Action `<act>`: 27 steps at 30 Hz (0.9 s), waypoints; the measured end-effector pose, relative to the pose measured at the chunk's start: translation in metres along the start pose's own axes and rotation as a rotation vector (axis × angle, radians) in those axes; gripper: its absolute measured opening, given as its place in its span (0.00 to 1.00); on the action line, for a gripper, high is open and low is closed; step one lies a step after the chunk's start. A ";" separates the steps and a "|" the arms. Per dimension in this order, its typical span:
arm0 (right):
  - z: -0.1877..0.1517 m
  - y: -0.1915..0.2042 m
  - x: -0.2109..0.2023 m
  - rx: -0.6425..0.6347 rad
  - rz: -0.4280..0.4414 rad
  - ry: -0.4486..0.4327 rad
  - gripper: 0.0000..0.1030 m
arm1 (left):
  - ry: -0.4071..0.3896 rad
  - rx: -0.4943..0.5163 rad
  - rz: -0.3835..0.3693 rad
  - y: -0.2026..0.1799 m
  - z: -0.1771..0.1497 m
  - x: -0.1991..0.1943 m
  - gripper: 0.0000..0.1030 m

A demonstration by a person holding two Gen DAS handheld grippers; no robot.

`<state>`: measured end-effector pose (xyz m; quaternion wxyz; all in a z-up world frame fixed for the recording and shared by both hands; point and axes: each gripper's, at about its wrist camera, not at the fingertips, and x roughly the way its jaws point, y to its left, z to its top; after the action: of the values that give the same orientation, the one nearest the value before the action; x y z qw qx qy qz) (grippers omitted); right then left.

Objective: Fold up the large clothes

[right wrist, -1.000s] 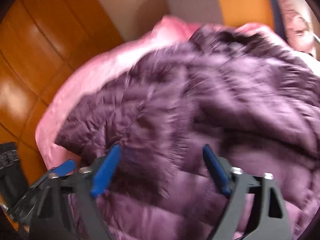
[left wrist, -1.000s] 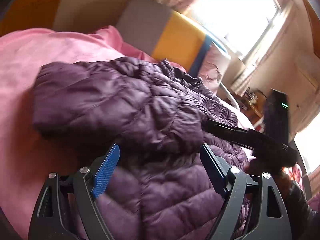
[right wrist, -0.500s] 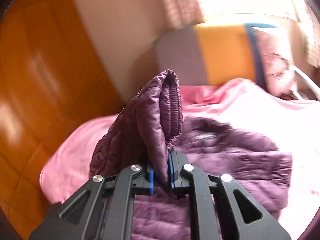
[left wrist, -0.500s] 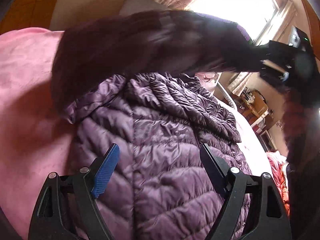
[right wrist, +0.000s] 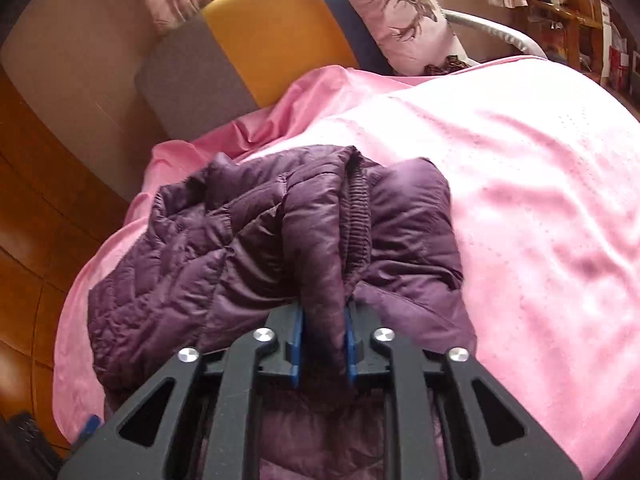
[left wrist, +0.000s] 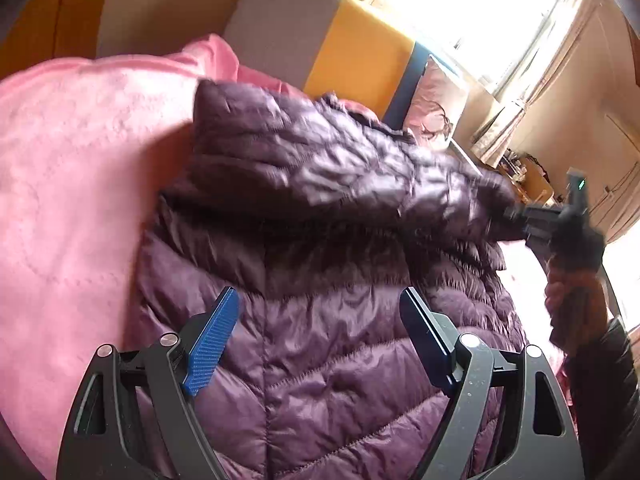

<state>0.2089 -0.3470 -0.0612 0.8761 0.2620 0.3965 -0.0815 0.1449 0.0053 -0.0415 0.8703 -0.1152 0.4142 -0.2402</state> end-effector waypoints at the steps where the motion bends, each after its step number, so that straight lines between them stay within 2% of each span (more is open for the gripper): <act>1: -0.002 -0.001 -0.004 -0.011 -0.031 -0.015 0.27 | -0.022 0.011 0.007 -0.001 0.007 -0.005 0.79; 5: -0.011 -0.004 -0.021 -0.054 -0.134 -0.055 0.32 | -0.095 0.021 0.043 -0.001 0.036 -0.014 0.82; 6: -0.012 -0.003 -0.029 -0.062 -0.144 -0.083 0.39 | -0.111 0.011 0.047 0.001 0.044 -0.015 0.82; 9: -0.013 0.018 -0.041 -0.117 -0.089 -0.163 0.62 | -0.135 0.010 0.077 0.005 0.069 -0.008 0.83; 12: -0.013 0.054 -0.037 -0.217 -0.068 -0.210 0.72 | -0.157 0.031 0.104 0.000 0.094 0.006 0.83; 15: -0.007 0.083 -0.008 -0.291 -0.086 -0.191 0.73 | -0.160 0.025 0.113 -0.003 0.115 0.027 0.83; 18: -0.004 0.094 0.024 -0.314 -0.107 -0.139 0.73 | -0.135 0.007 0.103 -0.004 0.127 0.048 0.83; 21: -0.005 0.083 0.057 -0.309 -0.179 -0.094 0.74 | -0.091 0.005 0.116 -0.002 0.133 0.078 0.83; 24: -0.013 0.067 0.073 -0.308 -0.170 -0.061 0.77 | -0.031 0.014 0.140 0.003 0.129 0.109 0.83; 27: -0.020 0.060 0.082 -0.329 -0.151 -0.065 0.79 | 0.017 0.029 0.124 0.014 0.118 0.136 0.83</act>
<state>0.2718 -0.2797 -0.1090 0.9109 0.0817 0.3944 -0.0896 0.3145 -0.0525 -0.0634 0.8814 -0.0748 0.4246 -0.1928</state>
